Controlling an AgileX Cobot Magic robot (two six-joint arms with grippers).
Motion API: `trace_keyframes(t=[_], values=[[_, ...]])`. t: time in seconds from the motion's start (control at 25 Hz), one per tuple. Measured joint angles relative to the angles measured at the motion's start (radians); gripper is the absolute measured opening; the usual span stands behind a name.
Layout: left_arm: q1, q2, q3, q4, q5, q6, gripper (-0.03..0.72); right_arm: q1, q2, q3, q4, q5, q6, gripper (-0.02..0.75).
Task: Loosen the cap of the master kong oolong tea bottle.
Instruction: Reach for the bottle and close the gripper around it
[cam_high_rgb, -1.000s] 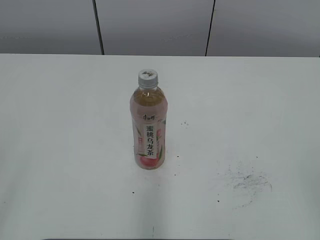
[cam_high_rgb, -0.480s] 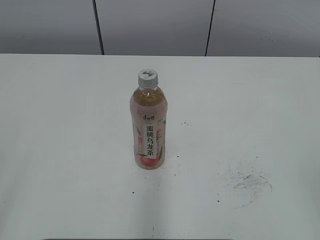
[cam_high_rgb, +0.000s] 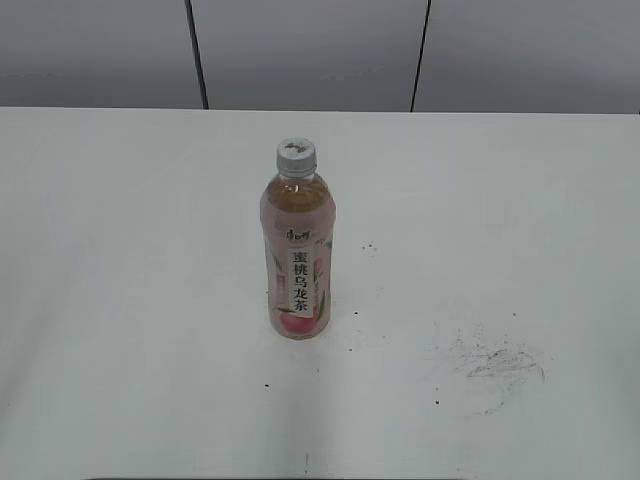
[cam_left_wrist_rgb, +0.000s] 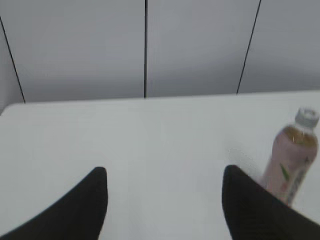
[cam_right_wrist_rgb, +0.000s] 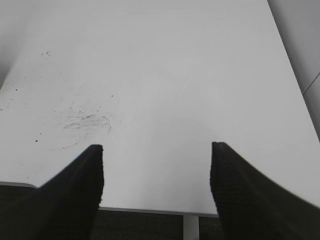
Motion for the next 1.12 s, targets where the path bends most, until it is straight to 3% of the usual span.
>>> trace_keyframes(t=[0.64, 0.92, 1.12], values=[[-0.019, 0.625, 0.189, -0.128, -0.934, -0.034, 0.438, 0.0, 0.0, 0.0, 0.0, 0.0, 0.0, 0.503], [-0.138, 1.028, 0.189, -0.016, -1.36, -0.055, 0.438, 0.0, 0.0, 0.0, 0.0, 0.0, 0.0, 0.503], [-0.173, 1.318, 0.189, 0.071, -1.758, -0.117, 0.438, 0.0, 0.0, 0.0, 0.0, 0.0, 0.0, 0.503]])
